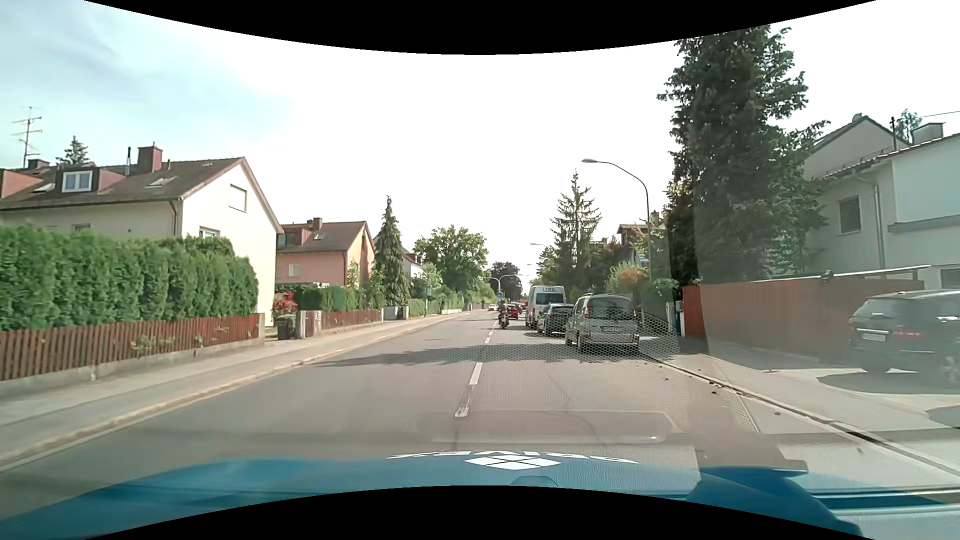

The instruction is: Follow the waypoints while adhering to traffic rules and regulations

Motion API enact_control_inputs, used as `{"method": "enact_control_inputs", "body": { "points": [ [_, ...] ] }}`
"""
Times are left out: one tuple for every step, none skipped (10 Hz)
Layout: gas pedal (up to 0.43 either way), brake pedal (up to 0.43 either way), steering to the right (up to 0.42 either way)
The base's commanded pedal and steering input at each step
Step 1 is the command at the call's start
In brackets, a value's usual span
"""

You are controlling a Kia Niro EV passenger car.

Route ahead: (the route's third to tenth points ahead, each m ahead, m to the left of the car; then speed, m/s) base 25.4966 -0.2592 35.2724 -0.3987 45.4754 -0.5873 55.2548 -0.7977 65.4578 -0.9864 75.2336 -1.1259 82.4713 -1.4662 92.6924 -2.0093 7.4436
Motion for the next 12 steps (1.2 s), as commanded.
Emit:
{"method": "enact_control_inputs", "body": {
  "points": [
    [0.098,0.000,0.004],
    [0.087,0.000,0.004],
    [0.087,0.000,0.004],
    [0.087,0.000,0.004],
    [0.087,0.000,0.004],
    [0.079,0.000,0.004],
    [0.079,0.000,0.004],
    [0.079,0.000,0.004],
    [0.079,0.000,0.004],
    [0.079,0.000,0.004],
    [0.067,0.000,0.004],
    [0.047,0.000,0.004]
  ]
}}
